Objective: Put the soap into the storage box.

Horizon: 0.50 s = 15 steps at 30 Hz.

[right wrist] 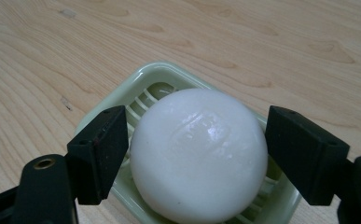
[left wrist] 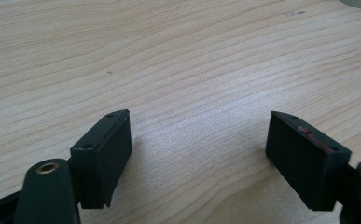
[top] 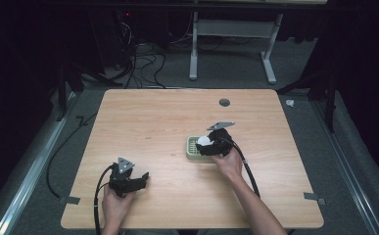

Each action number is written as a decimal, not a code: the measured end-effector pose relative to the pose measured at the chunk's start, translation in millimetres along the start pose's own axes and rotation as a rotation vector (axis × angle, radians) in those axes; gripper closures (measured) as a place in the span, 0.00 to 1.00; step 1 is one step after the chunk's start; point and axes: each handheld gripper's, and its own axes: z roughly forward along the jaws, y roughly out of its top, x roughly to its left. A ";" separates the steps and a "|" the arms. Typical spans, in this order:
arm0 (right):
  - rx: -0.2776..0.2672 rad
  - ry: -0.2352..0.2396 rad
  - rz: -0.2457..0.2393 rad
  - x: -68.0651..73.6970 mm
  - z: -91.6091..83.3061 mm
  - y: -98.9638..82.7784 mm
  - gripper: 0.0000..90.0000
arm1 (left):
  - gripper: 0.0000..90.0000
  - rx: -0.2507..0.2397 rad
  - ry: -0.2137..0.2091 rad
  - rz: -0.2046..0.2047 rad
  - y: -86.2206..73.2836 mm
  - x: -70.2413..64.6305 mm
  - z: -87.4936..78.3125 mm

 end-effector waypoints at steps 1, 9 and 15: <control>-0.011 0.006 0.003 -0.9 -3.3 0.3 0.25 | 0.26 0.000 0.000 0.000 0.0 0.0 0.0; -0.045 0.021 0.035 -6.2 -15.3 1.0 0.26 | 0.26 -0.001 0.001 -0.001 0.1 -0.2 0.2; -0.068 0.027 0.039 -8.6 -23.2 1.2 0.26 | 0.26 -0.001 0.001 -0.001 0.1 -0.2 0.2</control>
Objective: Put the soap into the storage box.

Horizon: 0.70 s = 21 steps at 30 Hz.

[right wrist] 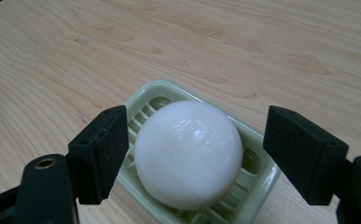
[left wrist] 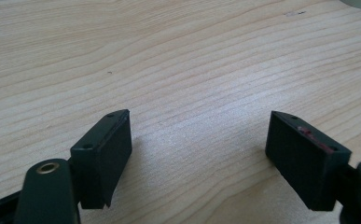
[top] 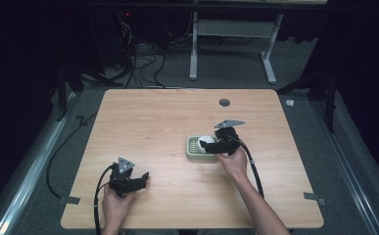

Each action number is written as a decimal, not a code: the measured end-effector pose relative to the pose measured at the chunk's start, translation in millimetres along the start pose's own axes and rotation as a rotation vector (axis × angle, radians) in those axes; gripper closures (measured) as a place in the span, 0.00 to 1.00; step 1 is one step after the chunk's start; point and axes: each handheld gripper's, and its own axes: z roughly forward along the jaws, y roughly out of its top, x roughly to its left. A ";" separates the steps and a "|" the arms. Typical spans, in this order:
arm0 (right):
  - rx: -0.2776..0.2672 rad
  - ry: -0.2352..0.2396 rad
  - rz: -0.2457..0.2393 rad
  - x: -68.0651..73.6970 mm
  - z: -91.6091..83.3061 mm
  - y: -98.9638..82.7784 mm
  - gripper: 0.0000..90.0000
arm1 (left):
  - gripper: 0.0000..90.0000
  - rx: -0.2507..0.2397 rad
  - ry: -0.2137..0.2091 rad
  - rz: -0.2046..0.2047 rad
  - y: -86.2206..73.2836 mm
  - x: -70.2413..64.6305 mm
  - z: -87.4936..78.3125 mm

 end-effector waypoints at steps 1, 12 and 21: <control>-0.003 0.003 0.006 -1.1 -3.4 0.2 0.26 | 0.26 0.000 0.000 0.000 0.0 0.0 0.0; -0.036 0.008 0.030 -10.0 -20.6 -3.2 0.27 | 0.26 0.000 0.000 0.000 0.0 0.0 0.0; -0.065 0.003 0.063 -21.7 -34.2 -11.6 0.28 | 0.26 0.000 0.000 0.000 0.0 -0.1 0.0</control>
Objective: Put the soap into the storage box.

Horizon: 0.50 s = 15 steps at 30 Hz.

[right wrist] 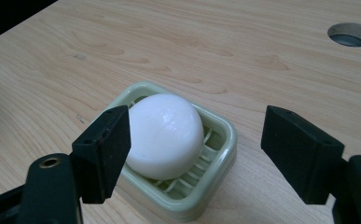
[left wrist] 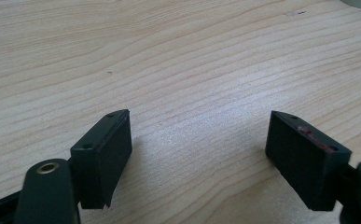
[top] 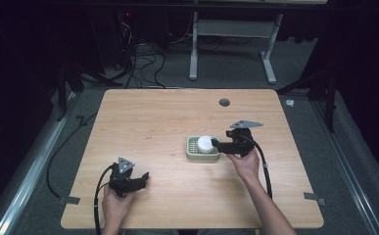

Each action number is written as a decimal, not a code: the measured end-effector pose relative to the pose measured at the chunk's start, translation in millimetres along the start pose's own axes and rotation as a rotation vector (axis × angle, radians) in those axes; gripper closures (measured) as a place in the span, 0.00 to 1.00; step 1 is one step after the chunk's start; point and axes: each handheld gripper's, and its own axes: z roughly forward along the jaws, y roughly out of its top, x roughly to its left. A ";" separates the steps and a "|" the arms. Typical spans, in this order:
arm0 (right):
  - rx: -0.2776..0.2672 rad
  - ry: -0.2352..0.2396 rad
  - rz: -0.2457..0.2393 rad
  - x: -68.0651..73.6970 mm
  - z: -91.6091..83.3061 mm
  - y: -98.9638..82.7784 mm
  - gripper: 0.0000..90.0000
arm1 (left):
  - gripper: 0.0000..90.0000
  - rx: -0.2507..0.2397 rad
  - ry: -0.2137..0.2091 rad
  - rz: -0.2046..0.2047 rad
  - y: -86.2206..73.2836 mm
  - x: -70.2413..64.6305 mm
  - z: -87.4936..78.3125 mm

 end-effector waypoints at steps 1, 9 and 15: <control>-0.001 0.000 0.007 -1.6 -2.8 -0.9 0.28 | 0.26 0.000 0.000 0.000 0.0 0.0 0.0; -0.020 0.003 0.014 -5.2 -13.2 -1.4 0.28 | 0.26 0.000 0.000 0.000 0.0 0.0 0.0; -0.024 0.000 0.013 -7.4 -20.9 -2.6 0.28 | 0.26 0.000 0.000 0.000 0.0 0.0 0.0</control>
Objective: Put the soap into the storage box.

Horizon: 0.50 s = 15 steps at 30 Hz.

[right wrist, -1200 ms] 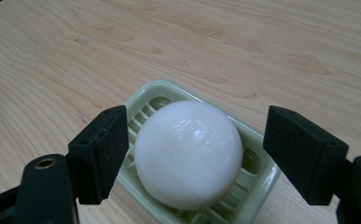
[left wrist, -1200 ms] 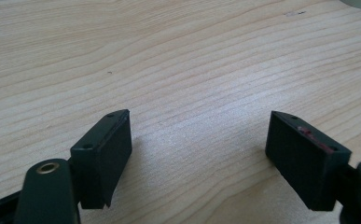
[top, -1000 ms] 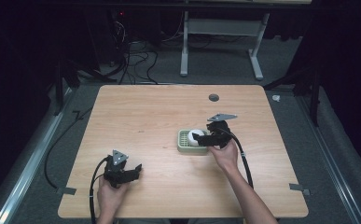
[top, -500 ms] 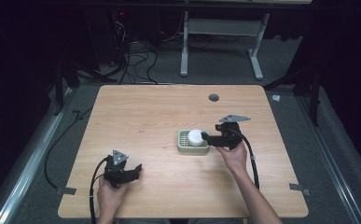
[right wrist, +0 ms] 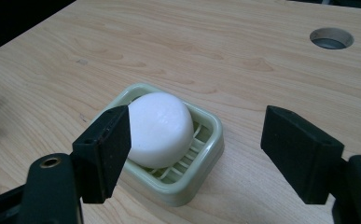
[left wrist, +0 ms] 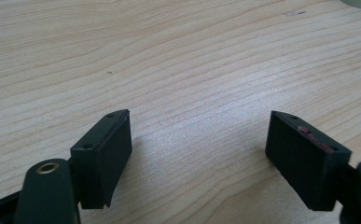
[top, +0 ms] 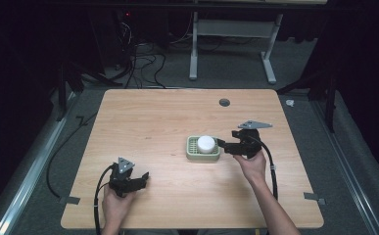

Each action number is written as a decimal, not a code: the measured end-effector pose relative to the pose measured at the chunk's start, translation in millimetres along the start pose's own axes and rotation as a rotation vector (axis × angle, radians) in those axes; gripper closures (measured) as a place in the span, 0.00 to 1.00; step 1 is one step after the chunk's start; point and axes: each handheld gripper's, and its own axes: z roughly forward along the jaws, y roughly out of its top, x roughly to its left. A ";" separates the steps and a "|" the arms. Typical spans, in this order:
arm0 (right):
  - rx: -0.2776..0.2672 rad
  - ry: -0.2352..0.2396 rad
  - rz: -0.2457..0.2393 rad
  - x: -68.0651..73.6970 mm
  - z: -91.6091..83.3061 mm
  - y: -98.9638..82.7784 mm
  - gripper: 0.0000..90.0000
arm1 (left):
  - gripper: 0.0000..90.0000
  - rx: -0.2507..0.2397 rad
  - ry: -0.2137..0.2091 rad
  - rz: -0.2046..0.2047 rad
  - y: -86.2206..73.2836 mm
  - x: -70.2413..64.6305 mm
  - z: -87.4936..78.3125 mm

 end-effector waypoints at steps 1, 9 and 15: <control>0.000 -0.002 -0.002 -0.7 -1.7 -0.1 0.28 | 0.26 0.000 0.000 0.000 0.0 0.0 0.0; -0.013 -0.010 0.004 -4.7 -15.5 -1.6 0.29 | 0.26 0.000 0.000 0.000 0.0 0.0 0.0; -0.027 -0.017 0.013 -9.1 -23.4 -5.7 0.29 | 0.26 0.000 0.000 0.000 0.0 0.0 0.0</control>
